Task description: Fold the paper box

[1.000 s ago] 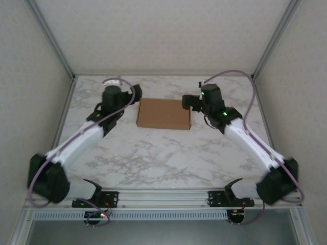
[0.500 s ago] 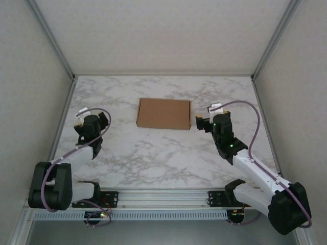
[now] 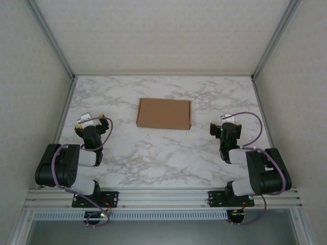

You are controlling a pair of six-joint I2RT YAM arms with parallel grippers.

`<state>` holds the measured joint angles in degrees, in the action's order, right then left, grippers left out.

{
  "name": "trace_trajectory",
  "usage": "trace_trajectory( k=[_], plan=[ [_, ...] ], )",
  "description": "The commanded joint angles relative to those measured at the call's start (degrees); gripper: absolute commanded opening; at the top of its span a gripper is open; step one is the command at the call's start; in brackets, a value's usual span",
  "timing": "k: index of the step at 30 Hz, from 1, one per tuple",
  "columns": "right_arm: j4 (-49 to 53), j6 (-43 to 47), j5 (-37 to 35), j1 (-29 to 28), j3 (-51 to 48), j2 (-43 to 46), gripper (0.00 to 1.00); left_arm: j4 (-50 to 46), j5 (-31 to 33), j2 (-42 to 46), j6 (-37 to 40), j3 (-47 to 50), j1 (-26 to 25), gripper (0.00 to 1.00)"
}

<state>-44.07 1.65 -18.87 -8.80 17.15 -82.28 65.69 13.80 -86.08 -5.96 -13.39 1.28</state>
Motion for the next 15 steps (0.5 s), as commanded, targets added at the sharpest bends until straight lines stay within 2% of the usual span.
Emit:
trace_trajectory(
  k=[1,3,4,13,15],
  plan=[
    [-16.65,-1.4,8.33,2.41,0.34,-7.31,0.99,10.43,-7.73,-2.26,2.43,1.23,0.86,0.99],
    [-1.63,-2.12,13.59,3.99,5.87,-5.86,0.99,9.89,-7.82,-2.21,2.35,1.1,0.94,0.99],
    [-3.49,-3.09,16.28,5.72,5.61,-6.18,0.99,8.68,-7.82,-1.91,2.25,0.72,0.92,0.99],
    [-2.62,-3.01,16.15,5.72,5.72,-5.94,0.99,8.9,-7.96,-2.11,2.31,0.68,0.94,0.99],
    [-3.14,-2.48,17.25,5.7,5.42,-5.87,0.99,8.99,-12.48,-1.85,4.3,1.14,0.7,0.99]
  ],
)
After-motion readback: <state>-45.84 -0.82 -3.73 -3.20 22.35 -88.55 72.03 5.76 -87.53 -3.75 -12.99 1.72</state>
